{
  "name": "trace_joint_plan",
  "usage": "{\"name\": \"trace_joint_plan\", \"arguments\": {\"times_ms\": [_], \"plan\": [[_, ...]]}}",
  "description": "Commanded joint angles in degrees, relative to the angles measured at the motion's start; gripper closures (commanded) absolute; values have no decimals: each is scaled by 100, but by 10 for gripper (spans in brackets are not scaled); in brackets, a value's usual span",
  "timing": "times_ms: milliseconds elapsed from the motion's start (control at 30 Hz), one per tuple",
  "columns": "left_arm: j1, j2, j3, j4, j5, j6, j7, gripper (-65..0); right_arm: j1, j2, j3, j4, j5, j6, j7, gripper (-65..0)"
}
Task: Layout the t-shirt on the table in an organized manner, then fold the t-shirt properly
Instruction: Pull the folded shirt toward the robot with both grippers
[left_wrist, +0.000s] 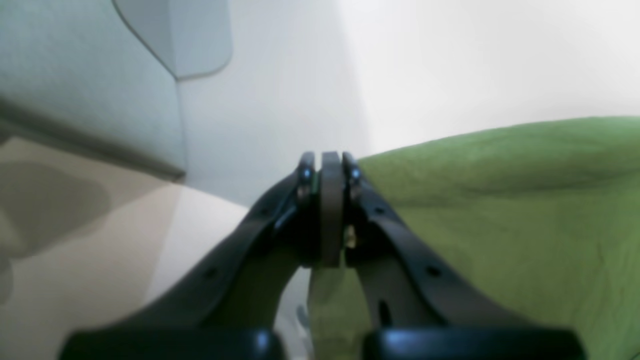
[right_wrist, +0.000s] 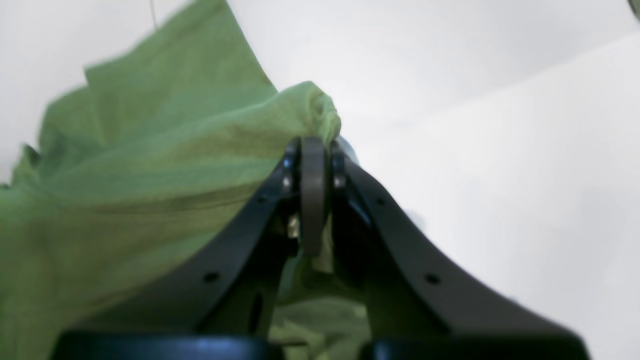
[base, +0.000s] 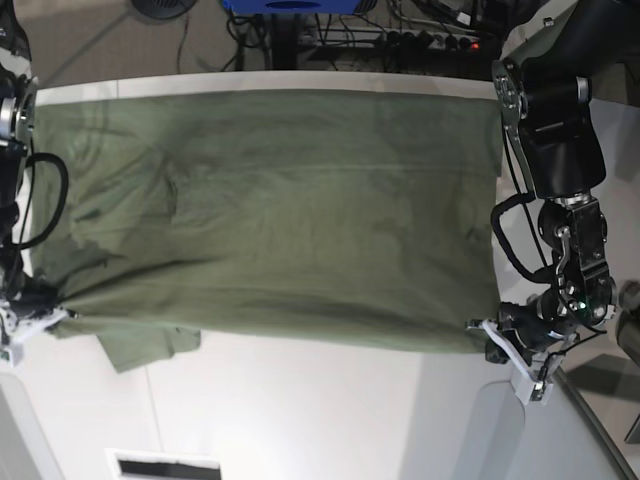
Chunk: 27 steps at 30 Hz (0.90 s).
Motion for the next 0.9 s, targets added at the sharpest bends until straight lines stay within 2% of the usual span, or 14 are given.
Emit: {"name": "trace_joint_plan", "arguments": {"times_ms": [0,500,633,767,800,867], "plan": [[-170,-63,-28,118,-73,12,-128,0,180,64,17,75,23,21,137,0],[32,-54,-28,100,-38,12,-128,0,-75,37,25,-329,14,12,-65,0],[103,-37,-2,56,-38,12,-128,0,-163,37,52,-188,32,12,-566,0],[190,-37,24,100,-38,12,-128,0,-417,-147,52,155,41,12,-812,0],[199,-37,24,82,-38,12,-128,0,-417,-156,43,225,41,12,-944,-6],[199,-37,33,56,-38,12,-128,0,-391,-165,34,374,41,3,-1287,-63]]}}
